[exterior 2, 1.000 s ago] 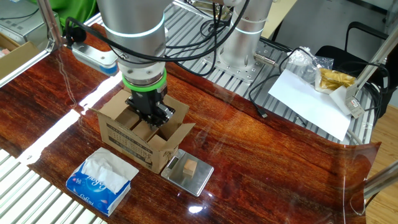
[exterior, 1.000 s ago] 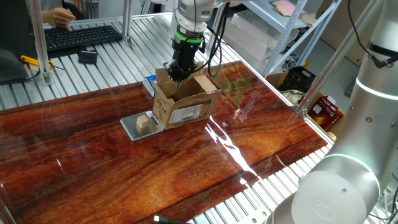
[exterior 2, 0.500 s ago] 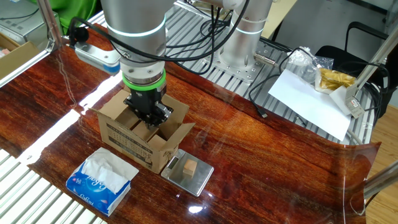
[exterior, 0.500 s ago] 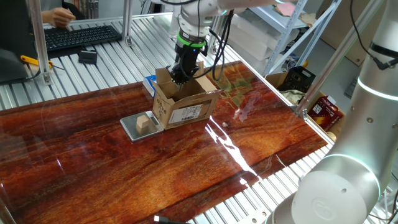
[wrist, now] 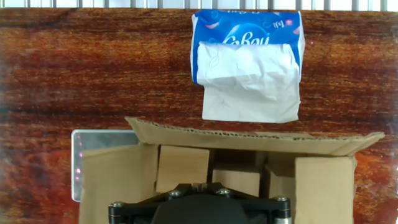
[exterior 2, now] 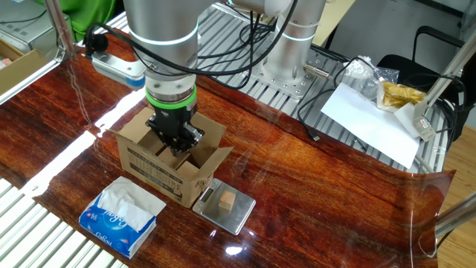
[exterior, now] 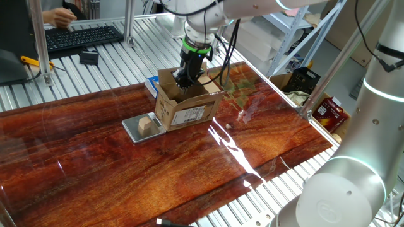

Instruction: Open a box

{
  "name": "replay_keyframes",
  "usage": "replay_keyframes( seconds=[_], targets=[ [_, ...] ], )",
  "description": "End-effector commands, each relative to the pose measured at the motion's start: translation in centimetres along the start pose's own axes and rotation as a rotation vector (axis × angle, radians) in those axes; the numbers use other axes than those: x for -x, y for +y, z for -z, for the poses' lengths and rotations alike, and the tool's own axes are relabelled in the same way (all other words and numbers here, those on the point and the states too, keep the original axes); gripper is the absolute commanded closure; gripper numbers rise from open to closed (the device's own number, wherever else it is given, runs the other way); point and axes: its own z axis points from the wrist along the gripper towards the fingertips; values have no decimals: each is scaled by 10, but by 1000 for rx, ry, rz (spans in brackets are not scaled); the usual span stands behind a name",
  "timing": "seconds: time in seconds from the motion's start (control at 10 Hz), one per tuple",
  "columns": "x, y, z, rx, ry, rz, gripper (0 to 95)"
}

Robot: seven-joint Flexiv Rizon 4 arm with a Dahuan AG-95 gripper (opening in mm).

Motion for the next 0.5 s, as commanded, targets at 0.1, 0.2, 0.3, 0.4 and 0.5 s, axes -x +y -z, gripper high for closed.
replay_keyframes(
  seconds=[0.1, 0.2, 0.3, 0.4, 0.5],
  targets=[
    [1, -2, -5, -1, -4, 8, 950],
    [1, -3, -9, -12, -15, 10, 950],
    [1, -4, -11, -17, -20, 12, 950],
    [1, -5, -13, -30, -24, 14, 950],
    [1, -5, -14, -35, -28, 18, 950]
  ],
)
